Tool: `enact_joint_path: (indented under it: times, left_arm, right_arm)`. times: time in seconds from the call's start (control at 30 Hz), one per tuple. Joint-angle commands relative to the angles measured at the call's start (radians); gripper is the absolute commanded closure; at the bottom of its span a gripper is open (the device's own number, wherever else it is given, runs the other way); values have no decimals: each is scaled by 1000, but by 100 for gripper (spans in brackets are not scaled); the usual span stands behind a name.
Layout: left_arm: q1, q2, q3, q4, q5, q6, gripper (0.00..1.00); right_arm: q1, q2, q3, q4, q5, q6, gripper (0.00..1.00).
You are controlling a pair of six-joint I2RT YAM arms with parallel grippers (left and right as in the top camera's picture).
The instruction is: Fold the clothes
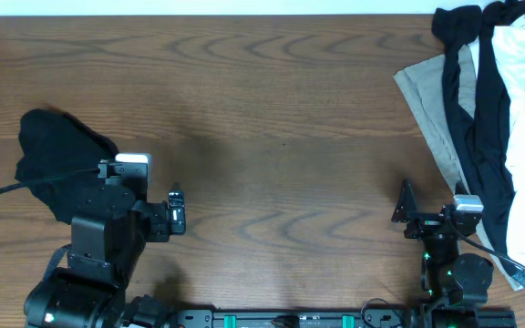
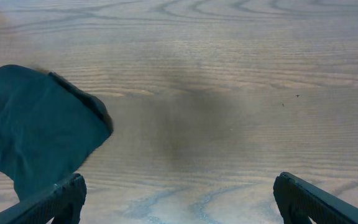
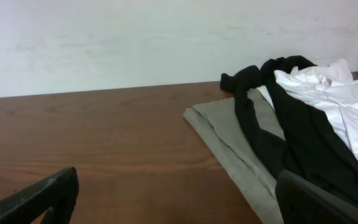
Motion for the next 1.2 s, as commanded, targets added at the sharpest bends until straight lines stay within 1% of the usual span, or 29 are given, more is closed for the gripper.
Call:
enact_joint_path:
  times: [0.0,0.33,0.47,0.5,0.57,0.67,0.83,0.93,1.17]
  left_arm:
    - [-4,0,-2,-3,-8,14,2]
    - [-4,0,-2,-3,-8,14,2]
    - [-2,-32,-5,-3,-8,14,2]
    - [-1,-44,-5,-2,-10,15,2]
    - [8,-72,-8,-4,-54,61,2]
    - [38,-131,-36,-2,-63,69,2]
    - [99,-289,-181,8,-34,69,2]
    - [127,-409,-317,92,-21,69,2]
    - [192,-666,-629,427,55,69,2]
  right_arm:
    - [-8,-7,-2,-4,-12,-6,1]
    - [-8,-7,-2,-4,-12,-6,1]
    - [-8,-7,-2,-4,-12,-6,1]
    - [-8,-7,-2,-4,-12,-6,1]
    - [-8,-7,-2,-4,-12,-6,1]
    - [-8,-7,-2,-4,-12,-6,1]
    - [-8,-7,-2,-4,-12,-6,1]
    - [-8,-7,-2,-4,-12,-6,1]
    - [-8,-7,-2,-4,-12,-6,1]
